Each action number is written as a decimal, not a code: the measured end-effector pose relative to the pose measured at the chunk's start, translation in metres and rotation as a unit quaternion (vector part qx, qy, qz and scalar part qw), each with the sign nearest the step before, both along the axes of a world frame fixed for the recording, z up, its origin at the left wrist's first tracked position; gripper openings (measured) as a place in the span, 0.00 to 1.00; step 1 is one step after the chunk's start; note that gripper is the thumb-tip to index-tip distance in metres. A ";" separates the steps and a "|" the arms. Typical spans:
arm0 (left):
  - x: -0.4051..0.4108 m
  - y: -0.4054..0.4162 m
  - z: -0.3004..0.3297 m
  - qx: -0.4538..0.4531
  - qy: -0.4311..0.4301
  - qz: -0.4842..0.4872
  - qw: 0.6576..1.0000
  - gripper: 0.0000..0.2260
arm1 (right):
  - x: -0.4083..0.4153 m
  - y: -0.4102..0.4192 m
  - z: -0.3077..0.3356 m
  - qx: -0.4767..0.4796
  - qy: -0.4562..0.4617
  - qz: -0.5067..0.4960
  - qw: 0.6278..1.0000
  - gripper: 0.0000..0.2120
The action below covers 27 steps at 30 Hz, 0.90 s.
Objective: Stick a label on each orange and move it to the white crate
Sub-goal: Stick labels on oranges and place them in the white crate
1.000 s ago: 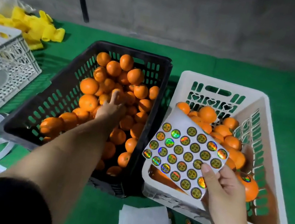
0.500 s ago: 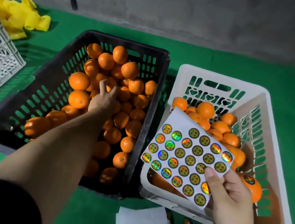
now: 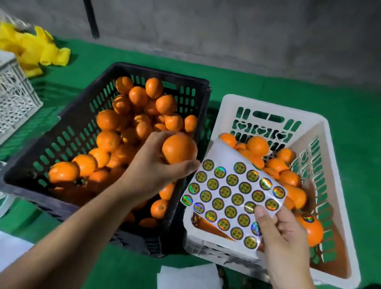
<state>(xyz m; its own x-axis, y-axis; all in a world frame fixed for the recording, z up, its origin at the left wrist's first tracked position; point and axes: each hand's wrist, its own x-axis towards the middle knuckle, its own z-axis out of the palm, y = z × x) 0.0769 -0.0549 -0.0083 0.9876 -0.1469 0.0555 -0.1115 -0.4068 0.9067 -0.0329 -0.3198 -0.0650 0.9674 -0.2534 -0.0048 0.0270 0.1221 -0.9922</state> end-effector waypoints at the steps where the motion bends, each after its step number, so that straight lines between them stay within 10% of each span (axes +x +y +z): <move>1: -0.022 -0.004 0.002 -0.048 0.023 -0.017 0.998 0.30 | -0.001 0.000 0.002 0.001 0.002 0.008 1.000 0.13; 7: -0.087 -0.024 0.004 -0.217 0.074 -0.071 0.971 0.27 | -0.002 -0.006 0.008 -0.035 0.038 0.073 0.996 0.10; 10: -0.103 -0.025 0.001 -0.224 0.058 -0.056 0.971 0.32 | -0.009 0.008 0.019 -0.139 -0.005 0.027 0.990 0.26; 14: -0.121 -0.019 0.001 -0.239 0.074 -0.048 0.967 0.41 | -0.038 0.033 0.032 -0.454 -0.179 -0.159 0.859 0.31; 18: -0.146 -0.011 0.005 -0.219 0.095 -0.081 0.968 0.35 | -0.060 0.043 0.050 -0.551 -0.240 -0.087 0.794 0.23; 27: -0.174 -0.018 0.023 -0.150 0.060 -0.115 0.980 0.42 | -0.070 0.020 0.068 -0.332 -0.168 0.065 0.926 0.07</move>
